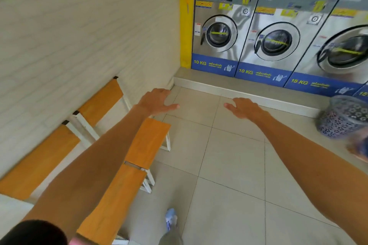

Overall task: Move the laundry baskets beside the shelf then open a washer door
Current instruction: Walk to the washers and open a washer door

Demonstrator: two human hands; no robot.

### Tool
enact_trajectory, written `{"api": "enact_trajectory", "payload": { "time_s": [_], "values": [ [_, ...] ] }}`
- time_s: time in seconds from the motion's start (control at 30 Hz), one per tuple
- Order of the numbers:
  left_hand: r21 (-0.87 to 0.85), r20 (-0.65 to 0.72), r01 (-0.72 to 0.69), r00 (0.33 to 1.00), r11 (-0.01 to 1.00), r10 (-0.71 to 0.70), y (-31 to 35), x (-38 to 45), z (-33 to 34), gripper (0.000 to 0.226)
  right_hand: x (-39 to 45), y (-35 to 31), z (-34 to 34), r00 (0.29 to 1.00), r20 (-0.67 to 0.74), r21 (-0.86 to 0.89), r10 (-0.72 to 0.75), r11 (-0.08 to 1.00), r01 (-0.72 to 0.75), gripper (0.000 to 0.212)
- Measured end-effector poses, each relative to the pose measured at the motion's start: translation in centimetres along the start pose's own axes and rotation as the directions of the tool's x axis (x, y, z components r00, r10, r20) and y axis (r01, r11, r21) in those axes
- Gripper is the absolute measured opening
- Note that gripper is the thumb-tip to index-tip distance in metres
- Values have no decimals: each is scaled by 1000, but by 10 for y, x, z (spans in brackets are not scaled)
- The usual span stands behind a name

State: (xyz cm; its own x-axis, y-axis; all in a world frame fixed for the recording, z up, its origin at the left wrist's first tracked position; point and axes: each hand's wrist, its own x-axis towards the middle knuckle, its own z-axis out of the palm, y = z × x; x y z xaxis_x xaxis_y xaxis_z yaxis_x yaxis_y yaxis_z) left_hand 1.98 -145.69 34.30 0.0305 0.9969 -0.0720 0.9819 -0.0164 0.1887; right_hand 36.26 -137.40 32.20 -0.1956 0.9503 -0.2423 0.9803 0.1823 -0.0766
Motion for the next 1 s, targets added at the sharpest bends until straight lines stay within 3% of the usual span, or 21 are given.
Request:
{"api": "enact_trajectory", "payload": {
  "time_s": [0.3, 0.53, 0.8, 1.0],
  "values": [
    [9, 83, -86, 993, 996, 85, -3, 159, -12, 101, 107, 46, -38, 983, -41, 136, 176, 976, -169, 80],
    [-86, 93, -112, 988, 990, 120, 15, 270, -5, 97, 194, 74, -47, 969, -15, 200, 247, 950, -239, 79],
    [-51, 130, -165, 977, 985, 171, 51, 440, 6, 82, 337, 157, -71, 960, 8, 195, 280, 941, -276, 79],
    [-20, 130, -123, 984, 992, 125, 102, 574, 6, 98, 453, 225, -111, 974, 0, 192, 228, 955, -224, 78]
  ]
}}
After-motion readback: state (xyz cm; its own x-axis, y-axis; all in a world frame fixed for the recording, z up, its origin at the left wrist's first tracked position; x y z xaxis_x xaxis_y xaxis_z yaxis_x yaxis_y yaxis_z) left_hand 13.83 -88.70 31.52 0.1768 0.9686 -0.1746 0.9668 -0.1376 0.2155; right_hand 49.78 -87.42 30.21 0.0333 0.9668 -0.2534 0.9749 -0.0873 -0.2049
